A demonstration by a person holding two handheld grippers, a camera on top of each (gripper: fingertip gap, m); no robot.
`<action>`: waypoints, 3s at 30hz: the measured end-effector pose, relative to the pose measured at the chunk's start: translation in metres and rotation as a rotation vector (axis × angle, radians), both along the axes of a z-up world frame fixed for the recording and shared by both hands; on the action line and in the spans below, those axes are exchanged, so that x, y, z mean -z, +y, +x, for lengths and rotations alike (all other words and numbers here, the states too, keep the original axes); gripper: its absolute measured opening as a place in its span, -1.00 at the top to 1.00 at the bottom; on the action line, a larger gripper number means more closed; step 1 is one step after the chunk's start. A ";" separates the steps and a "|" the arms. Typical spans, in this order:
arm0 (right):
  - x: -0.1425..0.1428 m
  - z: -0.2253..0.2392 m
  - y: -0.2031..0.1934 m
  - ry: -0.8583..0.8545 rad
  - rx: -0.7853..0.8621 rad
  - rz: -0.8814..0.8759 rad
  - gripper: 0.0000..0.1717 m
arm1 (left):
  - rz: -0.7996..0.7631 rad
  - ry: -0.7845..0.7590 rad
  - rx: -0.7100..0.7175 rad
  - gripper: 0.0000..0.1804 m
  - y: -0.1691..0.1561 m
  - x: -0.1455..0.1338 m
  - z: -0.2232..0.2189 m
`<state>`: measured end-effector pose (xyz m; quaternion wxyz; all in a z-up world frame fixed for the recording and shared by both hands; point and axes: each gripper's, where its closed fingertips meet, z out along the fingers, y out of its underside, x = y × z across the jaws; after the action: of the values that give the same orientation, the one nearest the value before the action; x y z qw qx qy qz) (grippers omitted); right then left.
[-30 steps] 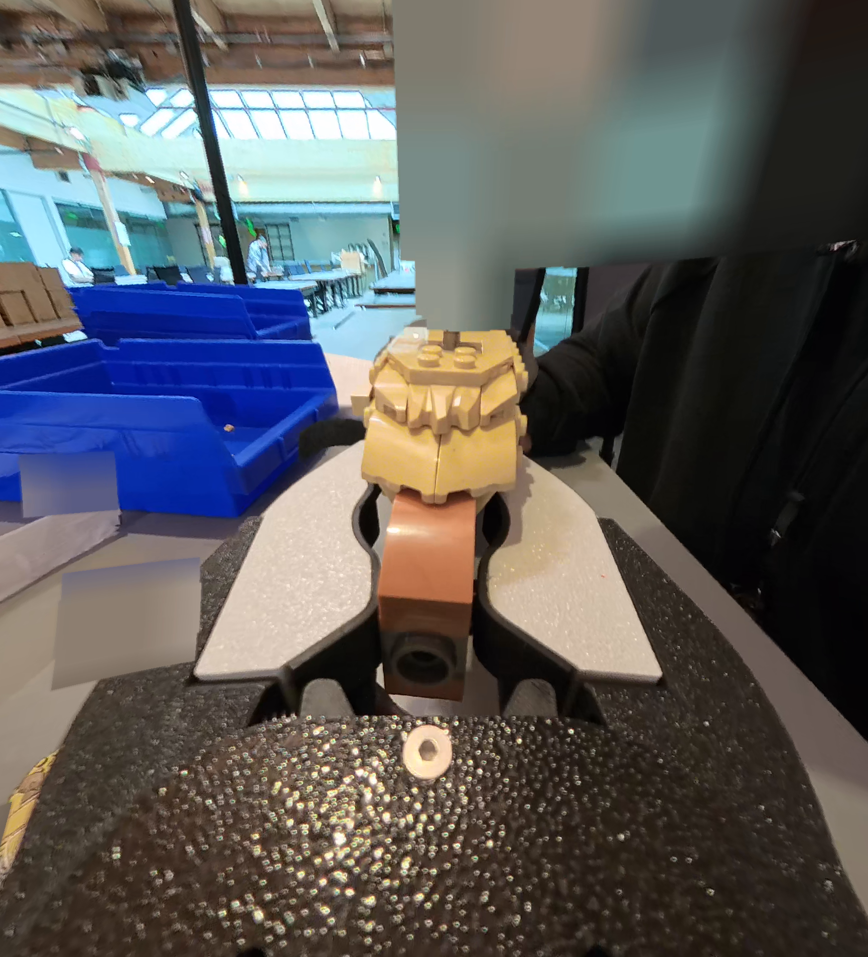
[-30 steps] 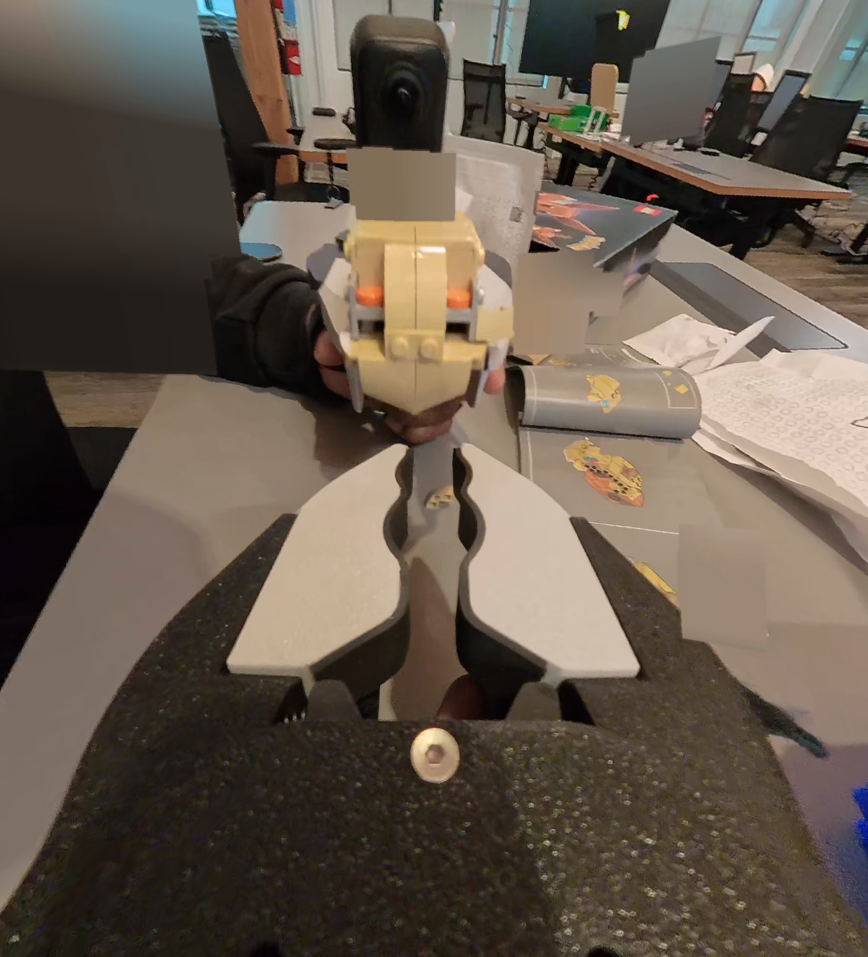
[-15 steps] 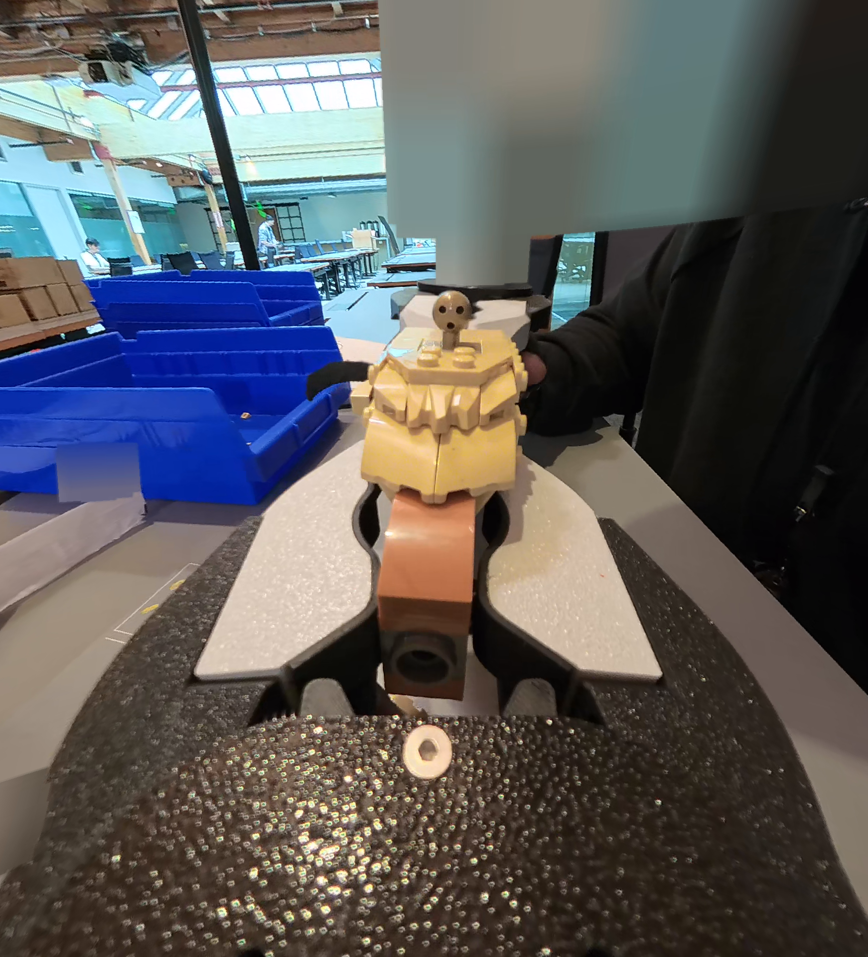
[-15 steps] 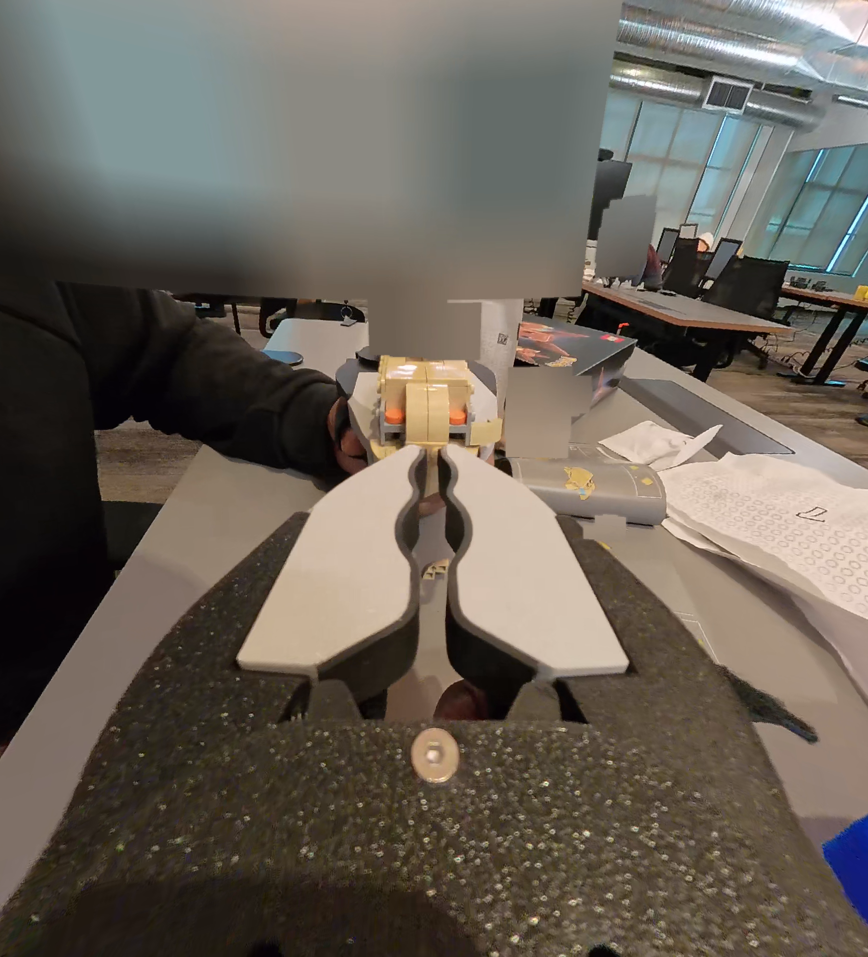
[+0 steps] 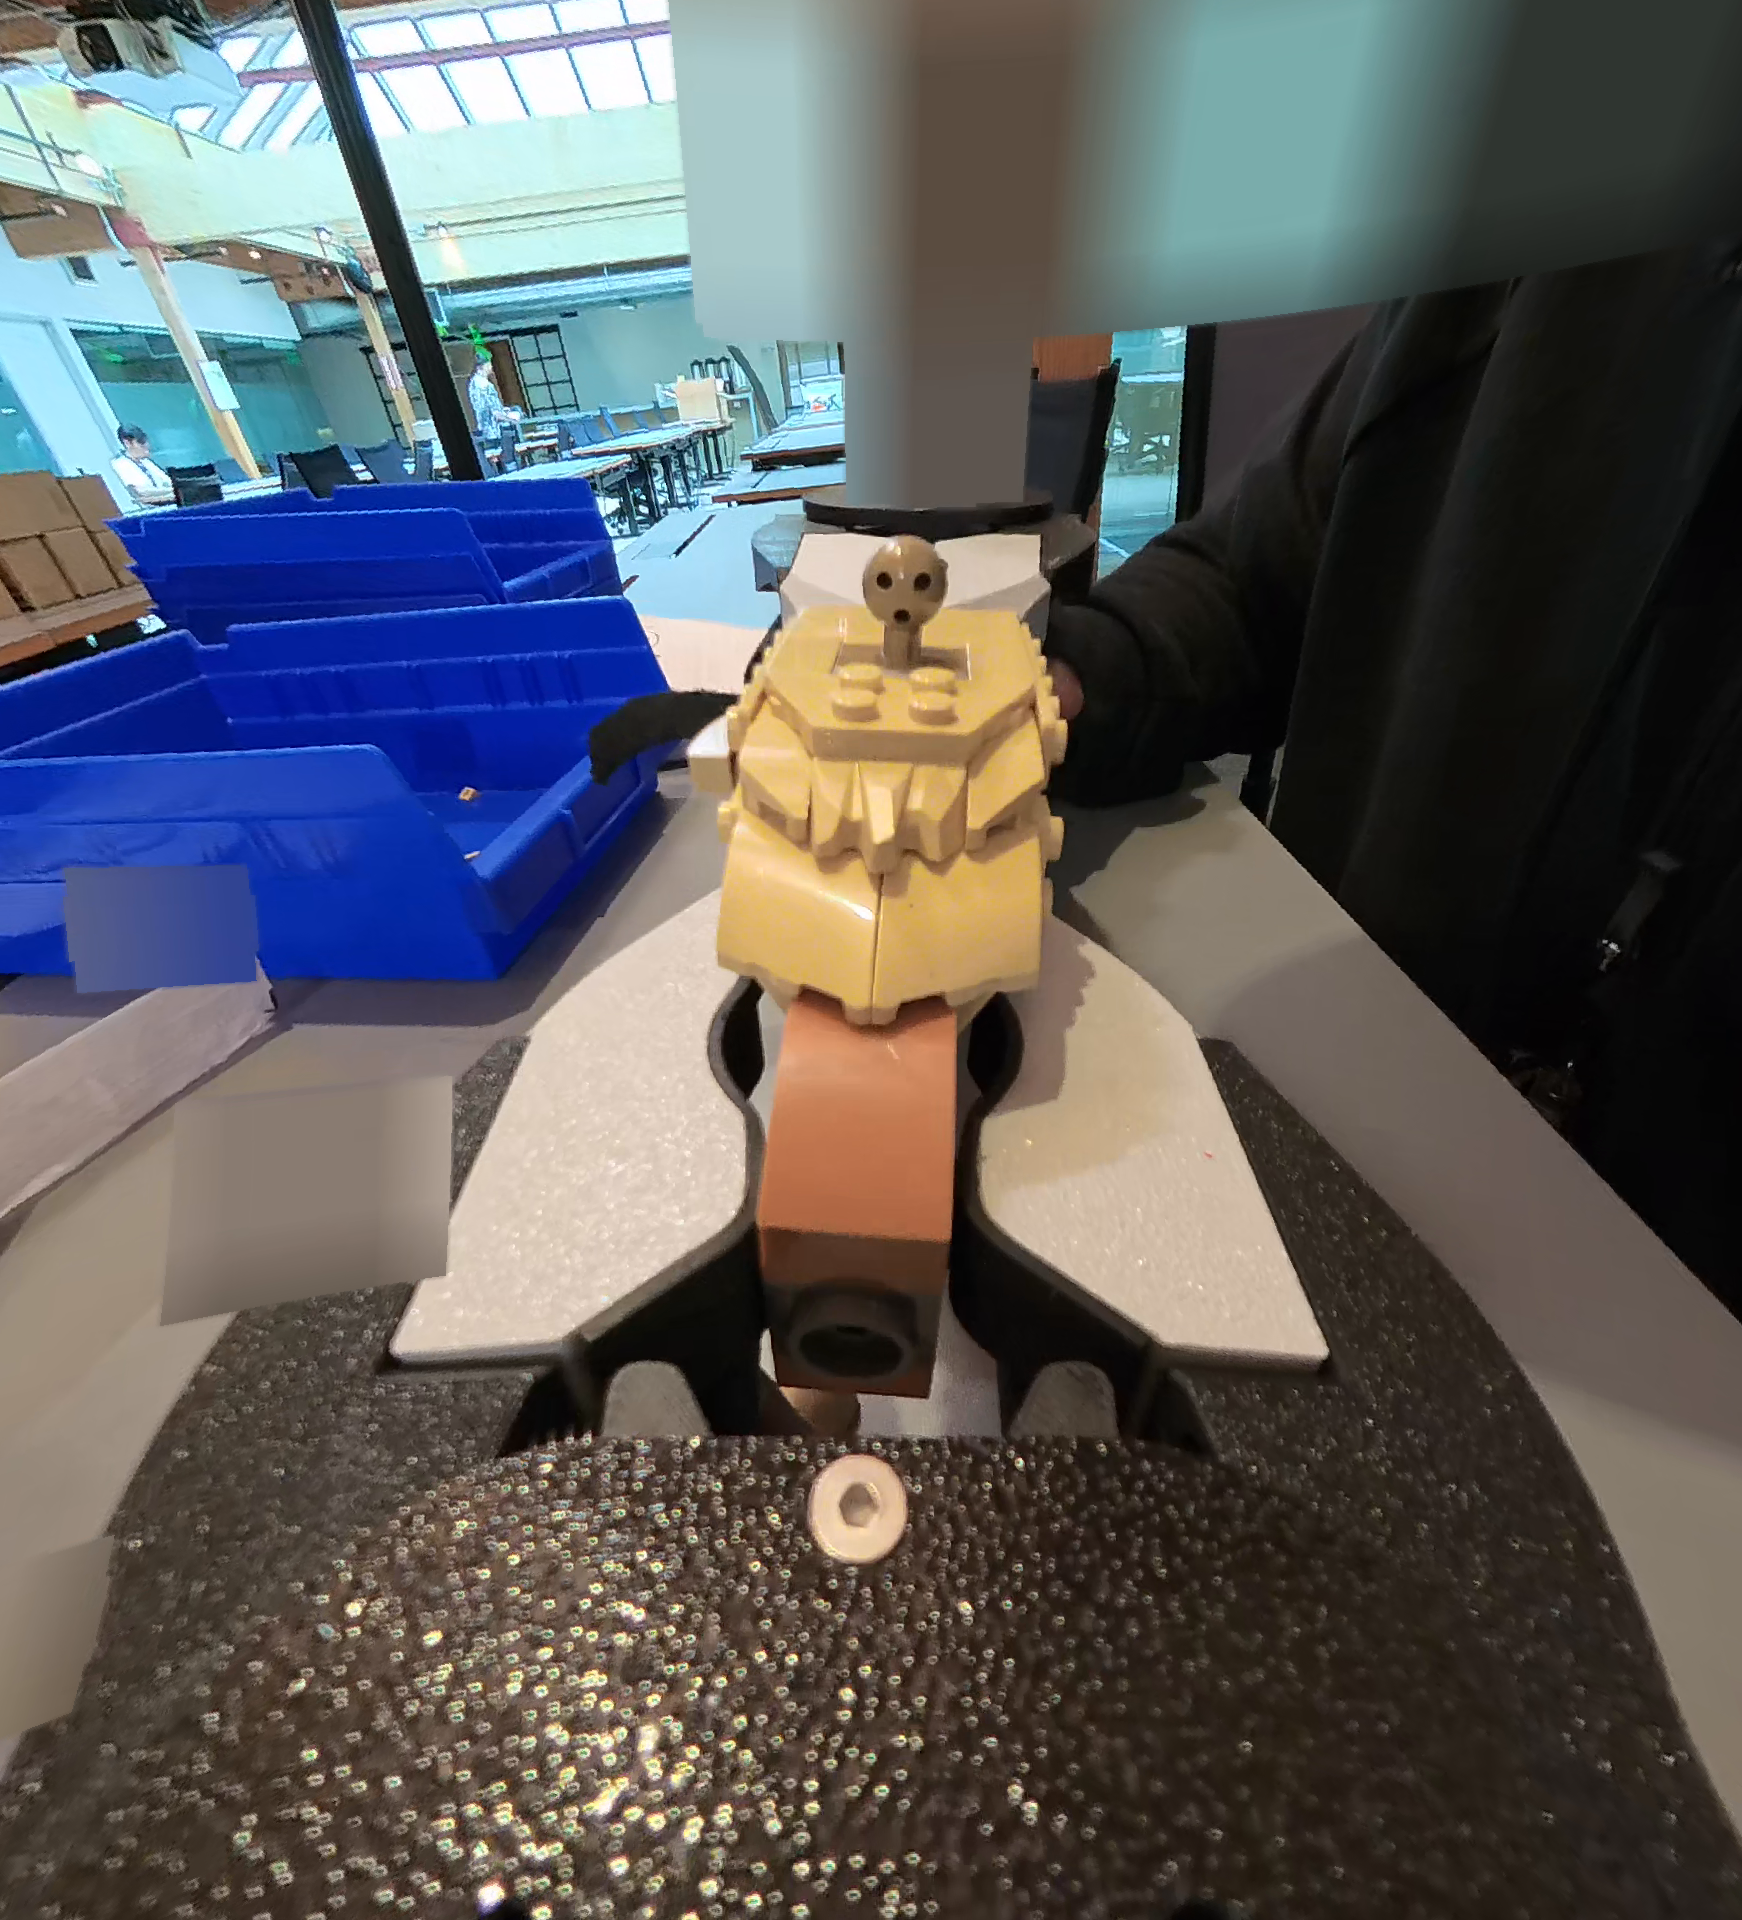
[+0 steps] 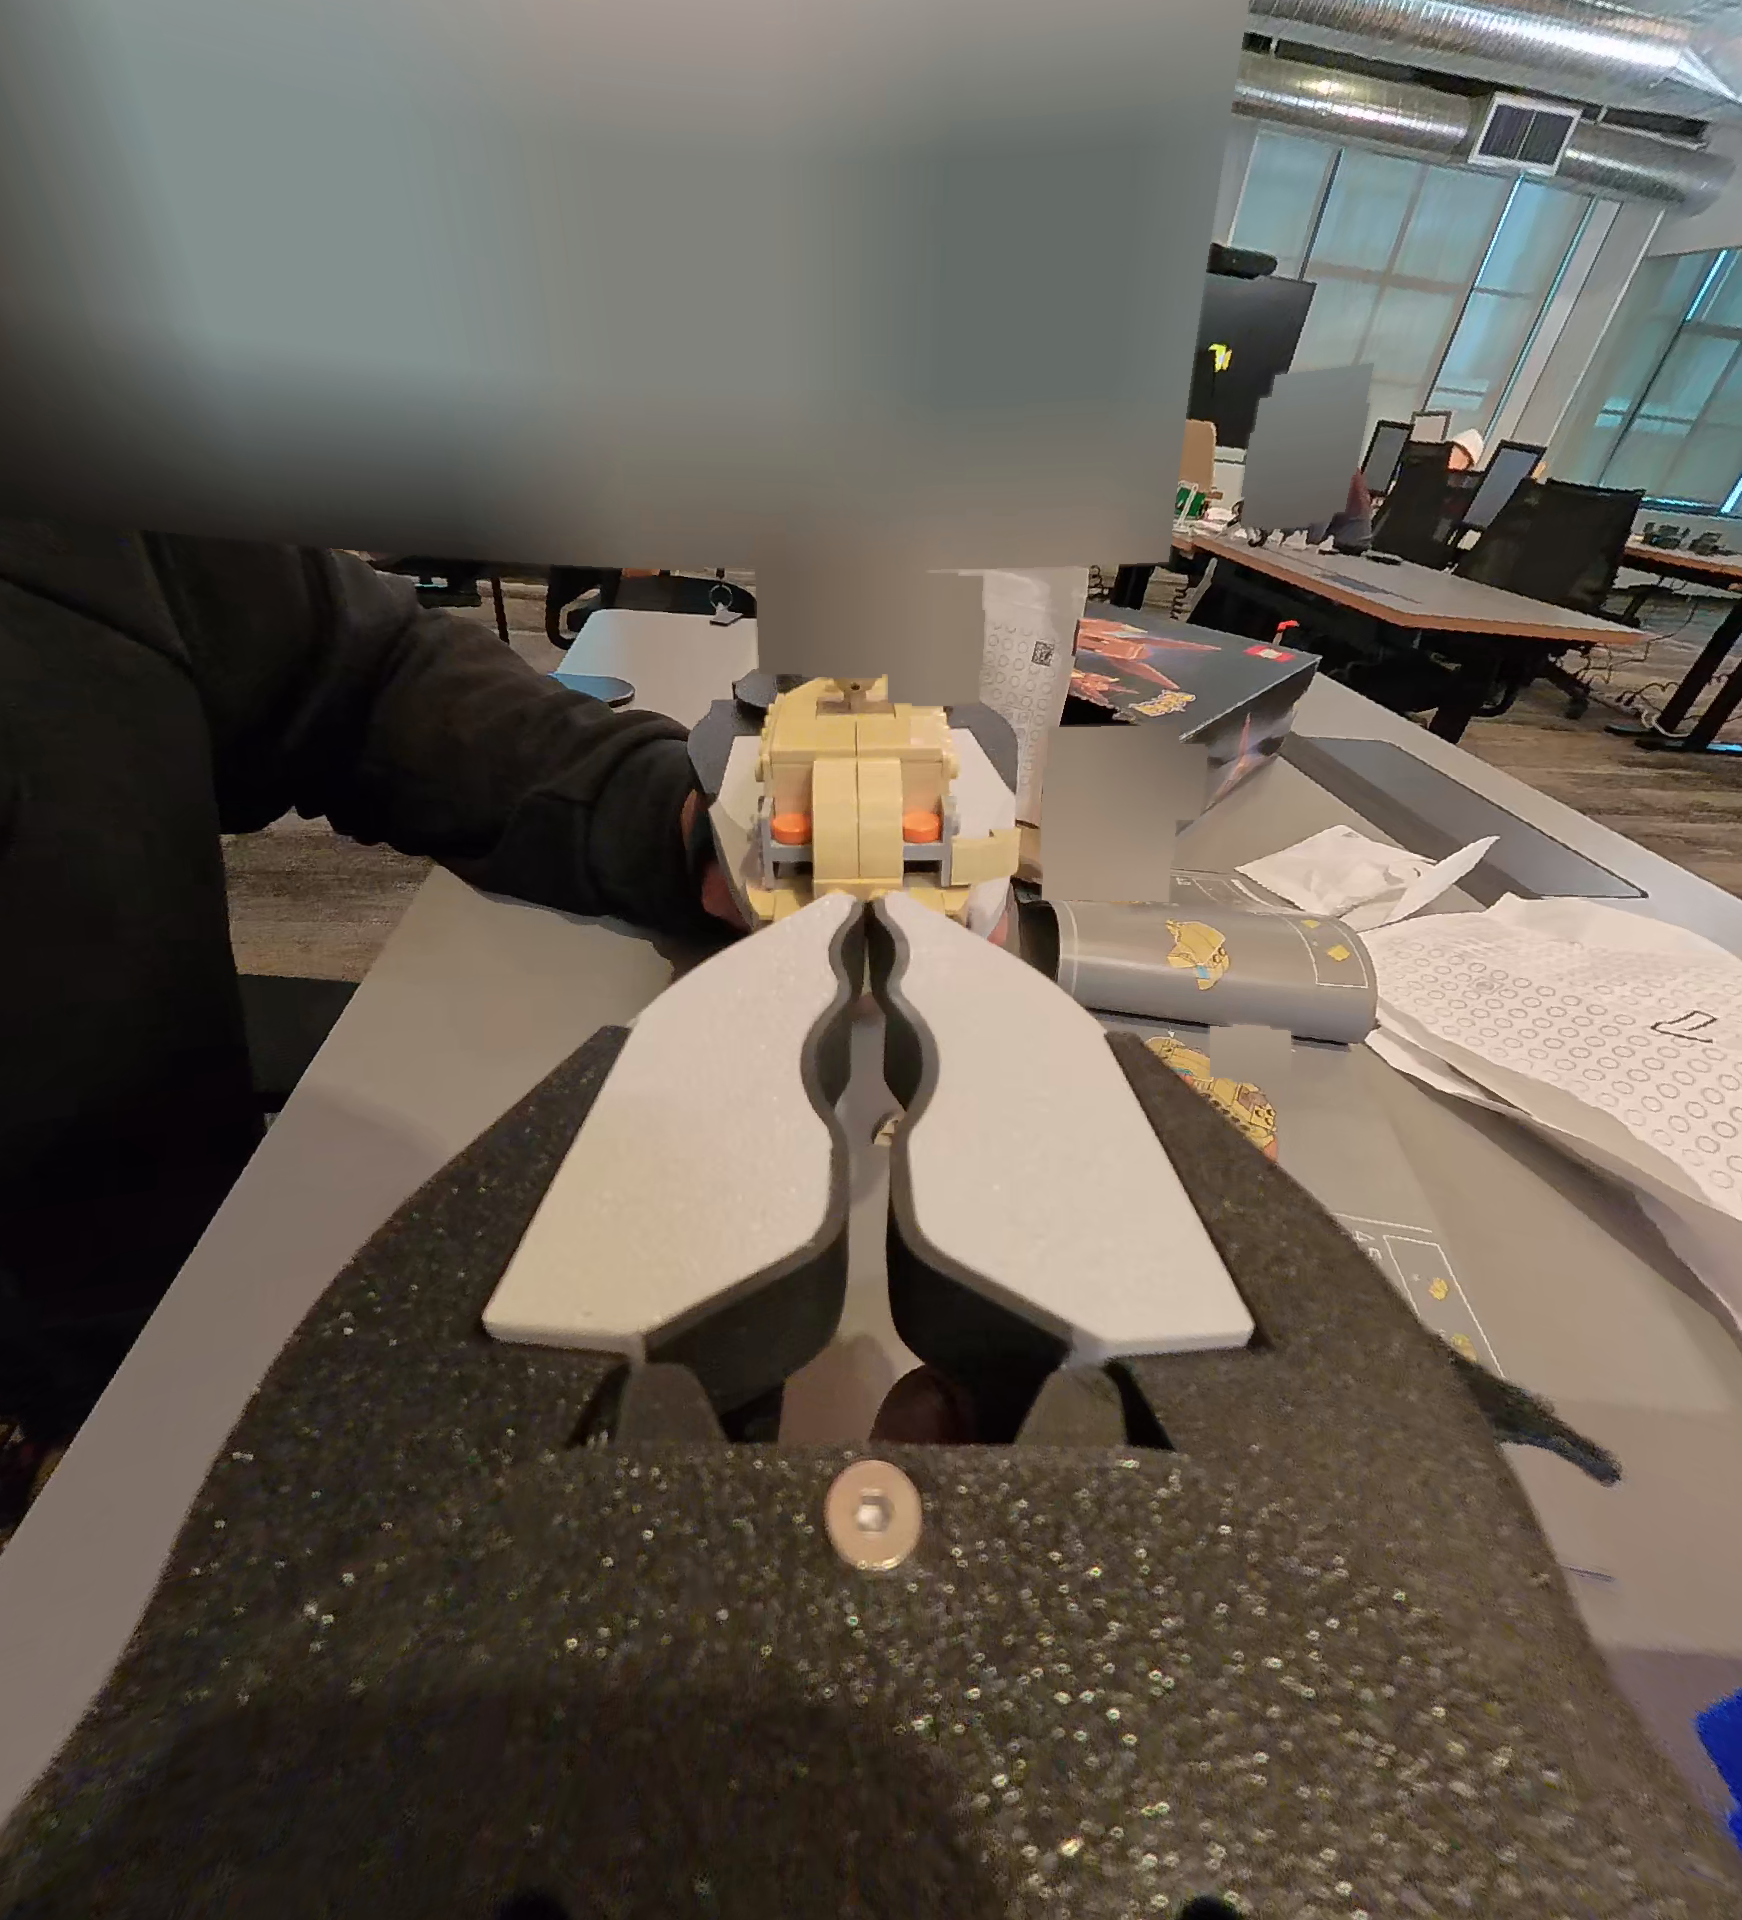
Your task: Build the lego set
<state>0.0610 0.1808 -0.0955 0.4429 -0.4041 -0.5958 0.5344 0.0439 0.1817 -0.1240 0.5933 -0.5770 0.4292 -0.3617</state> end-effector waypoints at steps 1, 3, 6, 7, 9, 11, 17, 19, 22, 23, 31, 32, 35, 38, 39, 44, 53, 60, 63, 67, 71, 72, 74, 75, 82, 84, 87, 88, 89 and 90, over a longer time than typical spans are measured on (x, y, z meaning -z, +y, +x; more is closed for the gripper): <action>0.001 0.000 0.000 -0.007 -0.001 0.001 1.00 | -0.003 -0.003 0.003 0.60 0.000 -0.001 -0.001; 0.003 0.000 -0.001 -0.018 -0.005 0.004 1.00 | 0.002 0.006 0.001 0.60 0.000 -0.001 -0.001; 0.006 -0.002 -0.002 -0.039 -0.009 0.011 1.00 | 0.006 0.030 0.006 0.60 -0.002 0.002 0.000; 0.009 -0.002 -0.005 -0.045 -0.018 0.022 1.00 | 0.011 0.042 0.010 0.60 -0.003 0.003 0.002; 0.013 -0.003 -0.007 -0.061 -0.015 0.033 1.00 | 0.009 0.049 0.012 0.60 -0.003 0.003 0.004; 0.020 -0.006 -0.010 -0.091 -0.013 0.058 1.00 | 0.012 0.057 0.023 0.60 -0.005 0.003 0.008; 0.024 -0.007 -0.007 -0.110 -0.005 0.069 1.00 | 0.010 0.011 0.020 0.60 -0.004 -0.002 0.006; 0.028 -0.007 -0.006 -0.131 -0.001 0.092 0.99 | 0.008 0.002 0.015 0.60 -0.003 -0.003 0.005; 0.035 -0.006 -0.003 -0.157 -0.002 0.134 0.98 | 0.011 0.023 0.007 0.60 -0.003 0.000 0.006; 0.035 -0.005 -0.001 -0.153 0.000 0.142 0.97 | 0.012 0.014 0.007 0.60 -0.003 -0.001 0.005; 0.010 0.006 0.017 -0.038 0.011 0.038 0.92 | -0.007 -0.035 -0.034 0.60 0.005 -0.005 -0.008; 0.009 0.005 0.014 -0.027 0.004 0.034 0.91 | -0.008 -0.026 -0.034 0.60 0.005 -0.004 -0.007; 0.011 0.002 0.014 -0.013 0.031 0.049 0.82 | -0.033 0.002 -0.044 0.59 0.008 0.002 -0.003; 0.014 0.000 0.014 -0.017 0.025 0.019 0.81 | -0.072 0.016 -0.053 0.59 0.011 0.006 -0.002; 0.014 0.000 0.015 -0.023 0.022 0.001 0.77 | -0.090 0.008 -0.057 0.59 0.012 0.006 -0.002; 0.015 -0.001 0.015 -0.039 0.000 -0.046 0.72 | -0.126 0.021 -0.056 0.59 0.013 0.009 -0.001; 0.021 -0.003 0.012 -0.062 0.003 -0.031 0.80 | -0.137 0.060 -0.052 0.59 0.013 0.014 0.003; 0.022 -0.005 0.017 -0.071 0.014 -0.096 0.81 | -0.169 0.071 -0.089 0.55 0.020 0.017 0.000; 0.022 -0.005 0.019 -0.075 0.016 -0.120 0.81 | -0.186 0.101 -0.096 0.45 0.021 0.022 0.000; 0.022 -0.005 0.021 -0.080 0.005 -0.169 0.81 | -0.211 0.137 -0.081 0.37 0.019 0.027 0.000; 0.028 -0.006 0.020 -0.112 -0.008 -0.180 0.81 | -0.237 0.178 -0.060 0.50 0.016 0.034 -0.001; 0.030 -0.006 0.020 -0.121 -0.007 -0.172 0.81 | -0.238 0.200 -0.061 0.50 0.016 0.037 -0.002; 0.032 -0.007 0.020 -0.131 -0.005 -0.156 0.81 | -0.242 0.240 -0.065 0.50 0.015 0.042 -0.004; 0.033 -0.007 0.019 -0.131 -0.006 -0.156 0.81 | -0.248 0.260 -0.065 0.50 0.015 0.045 -0.004; 0.034 -0.007 0.022 -0.129 0.005 -0.169 0.81 | -0.332 0.269 -0.039 0.51 0.011 0.051 -0.005; 0.034 -0.008 0.023 -0.131 0.007 -0.171 0.81 | -0.332 0.270 -0.043 0.51 0.011 0.052 -0.005; 0.034 -0.008 0.023 -0.138 0.012 -0.164 0.81 | -0.321 0.284 -0.055 0.50 0.012 0.053 -0.005; 0.034 -0.008 0.023 -0.143 0.011 -0.160 0.81 | -0.313 0.300 -0.058 0.50 0.012 0.055 -0.005; 0.035 -0.008 0.023 -0.151 0.011 -0.153 0.81 | -0.306 0.329 -0.063 0.48 0.012 0.058 -0.004; 0.037 -0.008 0.022 -0.160 0.012 -0.141 0.81 | -0.299 0.366 -0.068 0.45 0.012 0.063 -0.004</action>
<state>0.0533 0.2029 -0.1325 0.3675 -0.4794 -0.5877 0.5383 0.0402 0.1940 -0.1869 0.4255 -0.7285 0.4516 -0.2903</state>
